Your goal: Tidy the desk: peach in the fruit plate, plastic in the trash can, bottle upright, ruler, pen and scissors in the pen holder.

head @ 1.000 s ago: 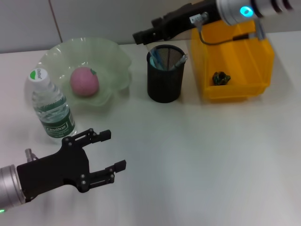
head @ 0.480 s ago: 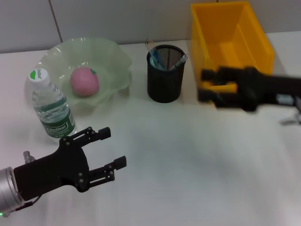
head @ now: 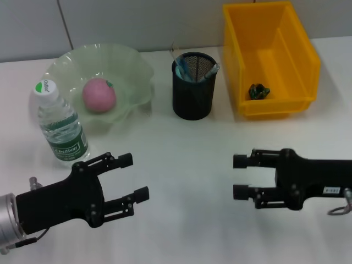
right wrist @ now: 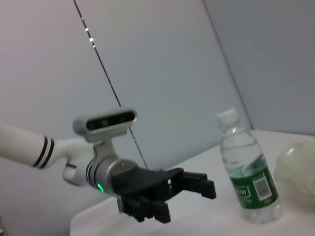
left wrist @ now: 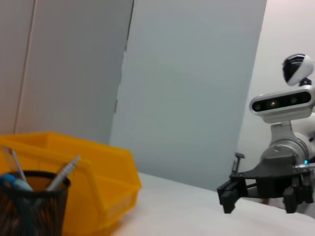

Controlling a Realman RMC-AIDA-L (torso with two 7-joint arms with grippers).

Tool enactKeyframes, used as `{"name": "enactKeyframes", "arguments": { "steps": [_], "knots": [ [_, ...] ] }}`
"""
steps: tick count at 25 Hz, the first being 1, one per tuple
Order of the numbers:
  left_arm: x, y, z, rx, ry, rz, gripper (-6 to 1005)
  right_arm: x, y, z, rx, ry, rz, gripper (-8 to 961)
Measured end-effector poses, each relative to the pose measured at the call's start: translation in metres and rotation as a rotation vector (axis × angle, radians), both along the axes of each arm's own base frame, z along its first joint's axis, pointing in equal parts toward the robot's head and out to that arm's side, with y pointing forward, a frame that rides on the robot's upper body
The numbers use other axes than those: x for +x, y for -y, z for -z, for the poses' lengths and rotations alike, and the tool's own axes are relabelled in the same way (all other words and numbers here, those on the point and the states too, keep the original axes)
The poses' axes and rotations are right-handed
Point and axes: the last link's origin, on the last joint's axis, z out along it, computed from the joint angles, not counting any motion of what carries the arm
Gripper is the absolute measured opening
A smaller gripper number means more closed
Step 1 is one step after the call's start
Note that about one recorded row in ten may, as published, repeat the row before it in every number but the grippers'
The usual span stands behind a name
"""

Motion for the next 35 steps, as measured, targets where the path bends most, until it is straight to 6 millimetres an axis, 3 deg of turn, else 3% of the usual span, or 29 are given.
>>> {"name": "enactKeyframes", "arguments": {
  "steps": [9,35],
  "knots": [
    [0.000,-0.004,-0.004,-0.116,-0.045,-0.021,783,0.006,-0.002,0.006,0.071,0.062,-0.044,733],
    [-0.004,-0.002,-0.011,-0.160,-0.110,0.020,783,0.004,-0.003,0.013,0.093,0.070,-0.059,733]
  ]
}}
